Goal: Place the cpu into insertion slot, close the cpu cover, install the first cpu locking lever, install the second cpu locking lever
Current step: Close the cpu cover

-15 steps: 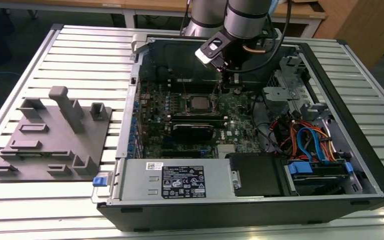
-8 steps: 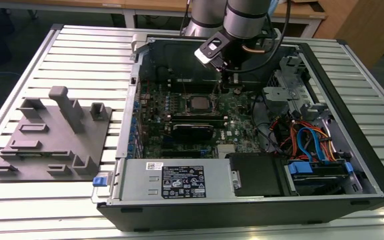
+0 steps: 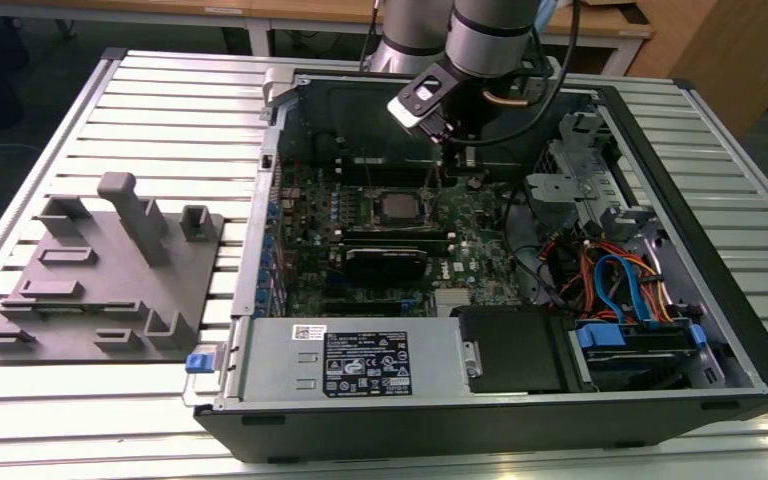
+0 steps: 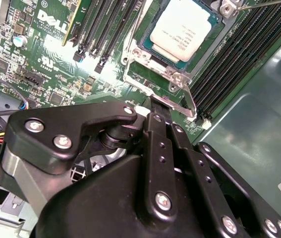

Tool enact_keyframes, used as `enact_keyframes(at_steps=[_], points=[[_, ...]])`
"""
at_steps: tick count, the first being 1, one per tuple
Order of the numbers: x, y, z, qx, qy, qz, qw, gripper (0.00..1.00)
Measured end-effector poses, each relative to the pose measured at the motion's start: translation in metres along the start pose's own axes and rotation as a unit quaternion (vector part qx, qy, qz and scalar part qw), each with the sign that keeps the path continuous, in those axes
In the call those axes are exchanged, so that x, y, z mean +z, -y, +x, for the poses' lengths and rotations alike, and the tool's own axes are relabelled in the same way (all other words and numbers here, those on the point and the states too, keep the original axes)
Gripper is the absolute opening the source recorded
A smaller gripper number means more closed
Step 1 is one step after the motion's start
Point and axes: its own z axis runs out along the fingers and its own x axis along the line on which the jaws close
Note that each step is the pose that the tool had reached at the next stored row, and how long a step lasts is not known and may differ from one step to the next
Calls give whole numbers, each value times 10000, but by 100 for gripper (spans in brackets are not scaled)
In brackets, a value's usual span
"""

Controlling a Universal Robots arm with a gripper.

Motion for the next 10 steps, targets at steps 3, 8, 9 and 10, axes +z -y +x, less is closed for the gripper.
enact_keyframes(at_steps=[3,8,9,10], points=[[1,19,0,0,0,0,10000,10],[1,28,0,0,0,0,10000,10],[1,30,0,0,0,0,10000,10],[1,32,0,0,0,0,10000,10]])
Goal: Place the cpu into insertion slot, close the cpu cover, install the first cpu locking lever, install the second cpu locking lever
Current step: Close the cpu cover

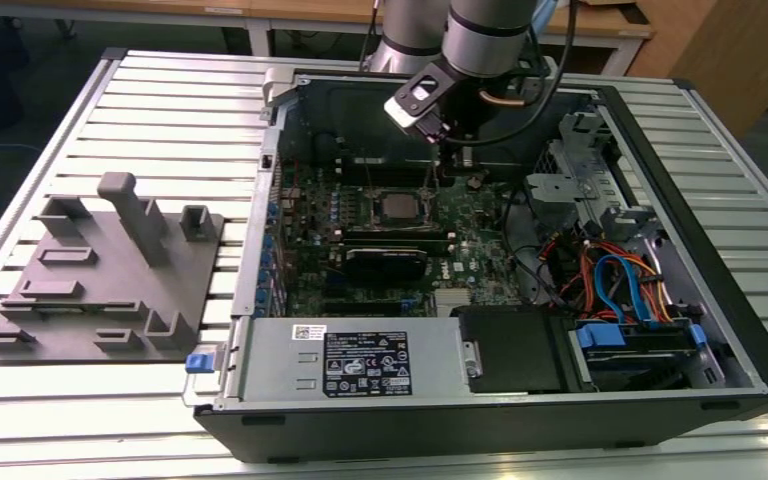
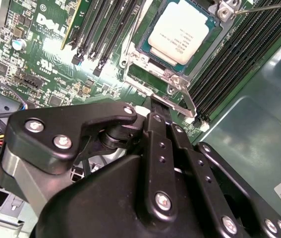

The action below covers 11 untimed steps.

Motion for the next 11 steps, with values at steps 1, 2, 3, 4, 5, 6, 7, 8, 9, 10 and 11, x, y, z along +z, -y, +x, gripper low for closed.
enact_keyframes(at_steps=[1,2,3,4,5,6,7,8,9,10,11], points=[[0,3,0,0,0,0,10000,10],[0,5,0,0,0,0,10000,10],[0,8,0,0,0,0,10000,10],[0,9,0,0,1,0,10000,10],[0,13,0,0,0,0,10000,10],[0,15,0,0,0,0,10000,10],[0,15,0,0,0,0,10000,10],[0,15,0,0,0,0,10000,10],[0,16,0,0,1,0,10000,10],[0,16,0,0,0,0,10000,10],[0,17,0,0,0,0,10000,10]])
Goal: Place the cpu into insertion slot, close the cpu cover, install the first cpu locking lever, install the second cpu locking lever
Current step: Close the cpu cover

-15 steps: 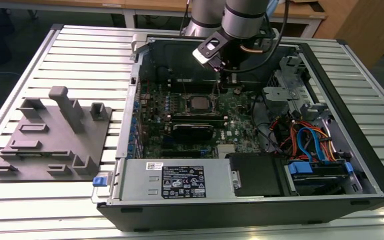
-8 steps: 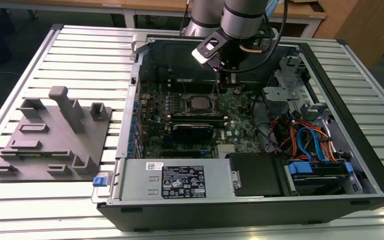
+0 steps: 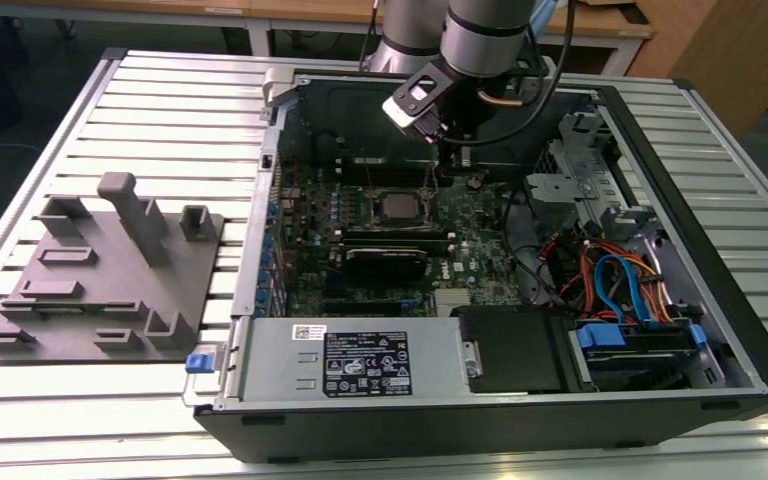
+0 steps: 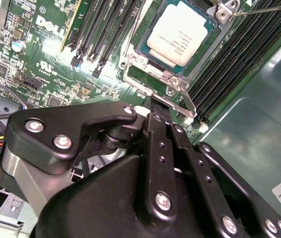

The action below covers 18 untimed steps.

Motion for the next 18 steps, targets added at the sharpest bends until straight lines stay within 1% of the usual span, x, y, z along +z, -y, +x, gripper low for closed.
enact_keyframes(at_steps=[13,16,18], points=[[3,25,0,0,0,0,10000,10],[12,39,1,0,-2,-1,10000,10],[28,60,0,0,0,0,10000,10]])
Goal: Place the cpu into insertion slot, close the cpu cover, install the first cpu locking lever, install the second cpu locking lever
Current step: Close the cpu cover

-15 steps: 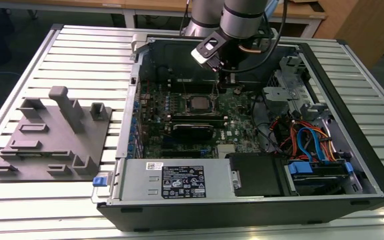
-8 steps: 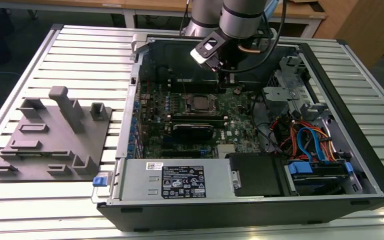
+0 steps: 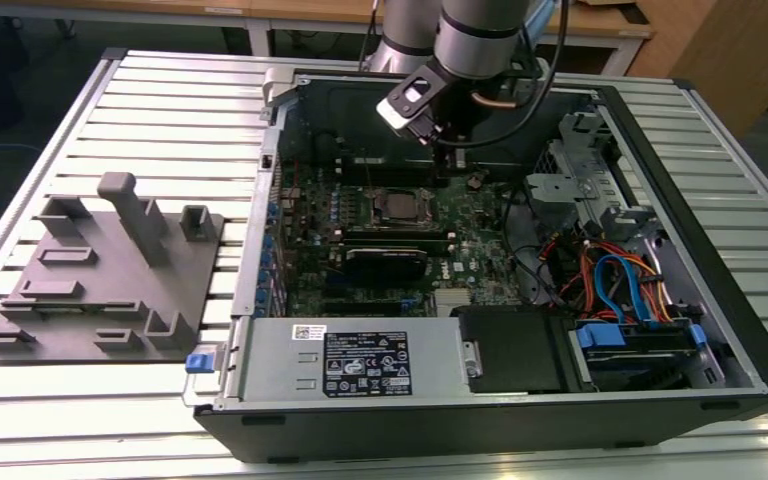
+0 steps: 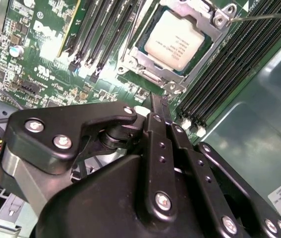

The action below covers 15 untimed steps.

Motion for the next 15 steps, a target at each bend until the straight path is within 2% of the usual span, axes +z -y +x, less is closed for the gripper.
enact_keyframes(at_steps=[8,12,15], points=[[96,161,0,0,-1,0,10000,10],[120,248,0,0,1,1,10000,10],[127,284,1,-1,0,1,10000,10]])
